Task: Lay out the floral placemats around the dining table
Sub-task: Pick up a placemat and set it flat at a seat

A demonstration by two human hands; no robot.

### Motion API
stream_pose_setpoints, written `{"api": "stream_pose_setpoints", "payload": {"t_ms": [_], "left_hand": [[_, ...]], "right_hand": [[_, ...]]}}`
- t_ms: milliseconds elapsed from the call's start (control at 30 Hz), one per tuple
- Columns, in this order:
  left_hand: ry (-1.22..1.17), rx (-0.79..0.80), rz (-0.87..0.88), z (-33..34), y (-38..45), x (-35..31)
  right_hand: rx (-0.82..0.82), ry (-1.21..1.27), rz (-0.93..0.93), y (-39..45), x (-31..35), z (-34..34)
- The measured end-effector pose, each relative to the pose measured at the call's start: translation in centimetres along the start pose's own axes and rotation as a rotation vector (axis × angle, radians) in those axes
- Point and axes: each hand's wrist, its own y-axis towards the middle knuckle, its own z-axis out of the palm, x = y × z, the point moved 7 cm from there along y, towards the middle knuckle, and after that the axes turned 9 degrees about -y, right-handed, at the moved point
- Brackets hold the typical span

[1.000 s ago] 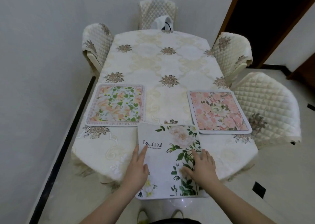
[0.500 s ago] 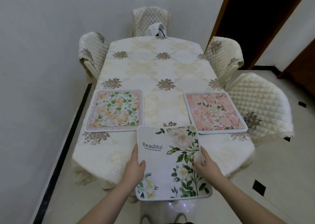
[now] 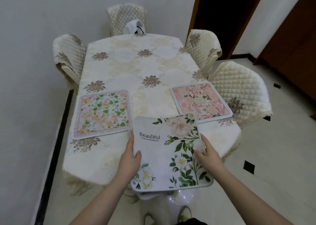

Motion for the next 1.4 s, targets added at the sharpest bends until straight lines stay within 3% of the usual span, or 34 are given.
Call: {"api": "stream_pose_setpoints", "payload": {"t_ms": [333, 600, 1067, 1400], "left_hand": [[0.007, 0.044, 0.086, 3.1, 0.6, -4.0], [0.045, 0.143, 0.133, 8.9, -0.2, -8.1], [0.098, 0.398, 0.189, 30.6, -5.9, -17.6], [0.142, 0.578, 0.256, 43.2, -9.6, -21.9]], "right_hand": [[-0.101, 0.099, 0.002, -1.4, -1.4, -4.7], [-0.196, 0.216, 0.055, -2.9, -6.1, -10.1], [-0.431, 0.342, 0.214, -10.3, -21.9, -27.7], [-0.602, 0.476, 0.324, -16.9, -30.6, -34.2]]}}
